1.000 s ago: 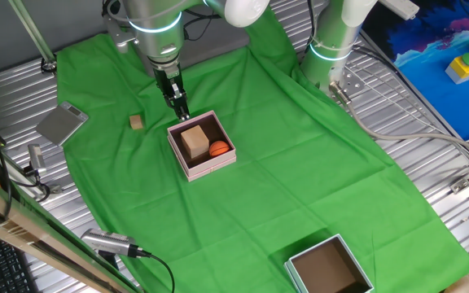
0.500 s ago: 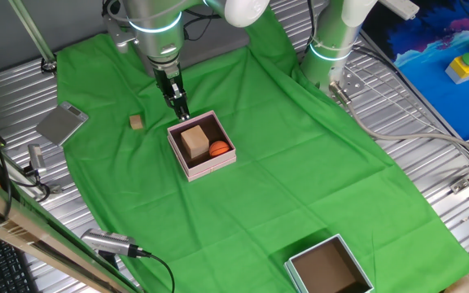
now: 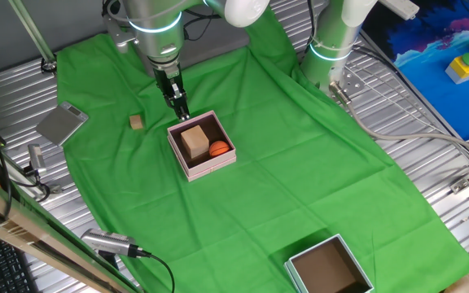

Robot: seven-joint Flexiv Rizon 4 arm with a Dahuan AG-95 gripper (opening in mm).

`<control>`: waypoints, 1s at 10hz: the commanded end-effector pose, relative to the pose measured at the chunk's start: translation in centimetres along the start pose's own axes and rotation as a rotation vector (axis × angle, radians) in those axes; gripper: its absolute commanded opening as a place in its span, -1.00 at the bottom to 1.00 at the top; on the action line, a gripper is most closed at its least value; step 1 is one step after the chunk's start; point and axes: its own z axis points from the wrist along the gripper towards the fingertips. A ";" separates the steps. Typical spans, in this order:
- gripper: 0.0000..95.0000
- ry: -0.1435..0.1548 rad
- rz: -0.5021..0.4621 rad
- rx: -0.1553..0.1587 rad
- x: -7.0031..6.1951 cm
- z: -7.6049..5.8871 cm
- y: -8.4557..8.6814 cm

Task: Take everything out of the gift box

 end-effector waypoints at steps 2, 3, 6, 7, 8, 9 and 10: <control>-1.00 -0.004 -0.024 -0.016 0.0 0.0 0.0; -1.00 -0.004 -0.024 -0.014 0.0 0.0 0.0; -1.00 -0.003 -0.024 -0.014 0.0 0.0 0.0; -1.00 -0.003 -0.024 -0.014 0.0 0.0 0.0; -1.00 -0.003 -0.024 -0.013 0.0 0.0 0.0; -1.00 -0.003 -0.024 -0.013 0.0 0.0 0.0; -1.00 -0.003 -0.024 -0.013 0.0 0.0 0.0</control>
